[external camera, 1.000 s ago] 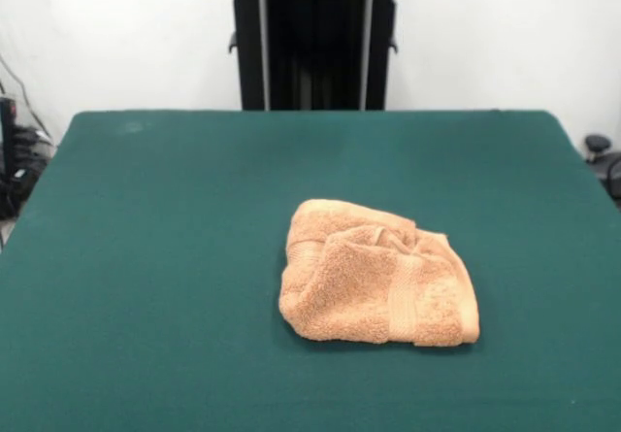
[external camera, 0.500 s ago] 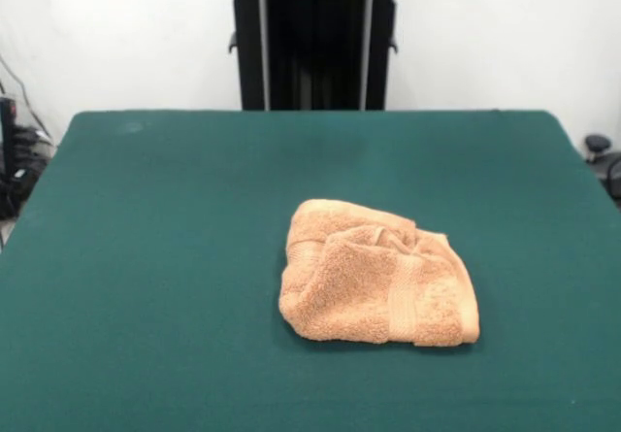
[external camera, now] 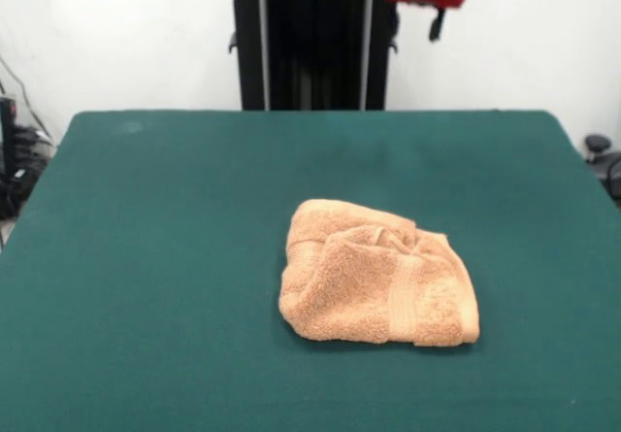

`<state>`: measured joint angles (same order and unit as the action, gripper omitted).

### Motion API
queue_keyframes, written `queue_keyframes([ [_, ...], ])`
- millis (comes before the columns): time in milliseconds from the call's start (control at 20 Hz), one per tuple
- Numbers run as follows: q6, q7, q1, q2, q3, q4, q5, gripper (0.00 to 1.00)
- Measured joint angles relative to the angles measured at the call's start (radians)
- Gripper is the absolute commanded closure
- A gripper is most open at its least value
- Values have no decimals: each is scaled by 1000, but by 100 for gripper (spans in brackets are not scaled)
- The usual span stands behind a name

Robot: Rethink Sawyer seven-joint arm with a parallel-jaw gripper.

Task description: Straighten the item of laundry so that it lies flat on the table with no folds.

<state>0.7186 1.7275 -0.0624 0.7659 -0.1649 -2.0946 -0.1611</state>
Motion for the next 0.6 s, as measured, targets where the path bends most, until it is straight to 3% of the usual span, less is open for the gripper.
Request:
queue_keyframes([
  [300,0,4,-25,-142,1,115,-37,0],
  [600,0,10,-37,-222,1,200,-69,0],
])
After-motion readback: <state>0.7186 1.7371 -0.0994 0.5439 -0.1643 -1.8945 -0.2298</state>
